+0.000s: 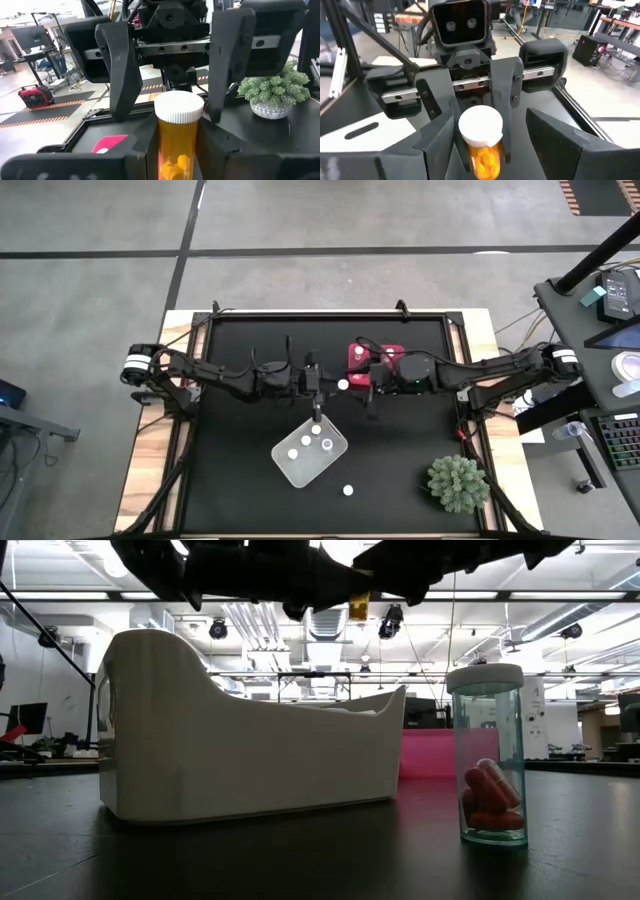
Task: Pick and place medicine bottles into bin by pill shape (circle, oval)
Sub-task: Put the yellow tablet bottle into the red bin
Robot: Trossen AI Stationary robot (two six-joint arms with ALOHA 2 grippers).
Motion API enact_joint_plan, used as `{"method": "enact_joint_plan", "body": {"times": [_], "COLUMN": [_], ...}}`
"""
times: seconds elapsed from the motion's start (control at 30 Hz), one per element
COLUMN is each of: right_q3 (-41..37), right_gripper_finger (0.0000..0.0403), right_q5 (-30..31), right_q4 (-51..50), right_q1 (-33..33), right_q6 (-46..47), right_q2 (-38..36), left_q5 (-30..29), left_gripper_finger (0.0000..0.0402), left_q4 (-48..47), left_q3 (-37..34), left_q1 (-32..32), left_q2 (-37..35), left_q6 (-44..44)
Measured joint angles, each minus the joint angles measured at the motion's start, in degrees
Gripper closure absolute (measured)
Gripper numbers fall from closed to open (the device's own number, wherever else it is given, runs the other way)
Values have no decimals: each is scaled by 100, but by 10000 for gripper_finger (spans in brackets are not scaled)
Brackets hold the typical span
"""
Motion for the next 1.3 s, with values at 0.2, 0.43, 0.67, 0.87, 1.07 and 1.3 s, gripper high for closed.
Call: {"method": "enact_joint_plan", "body": {"times": [0.2,0.43,0.67,0.87,1.07,1.3], "right_q3": [43,43,43,39,39,37], "right_gripper_finger": [172,172,175,221,283,293], "right_q5": [7,319,319,319,321,319], "right_q4": [-50,-42,-45,-40,-42,-44], "right_q1": [75,105,121,122,122,123], "right_q6": [-314,-539,-602,-628,-611,-576], "right_q2": [91,84,91,113,113,113], "left_q5": [-165,-186,-200,-202,-200,-200], "left_gripper_finger": [316,316,316,316,316,304], "left_q4": [-142,-157,-162,-162,-151,-156], "left_q3": [0,0,0,2,2,2], "left_q1": [2,2,2,2,2,2], "left_q2": [0,0,0,0,0,0], "left_q6": [-32,-42,-44,-46,-45,-46]}}
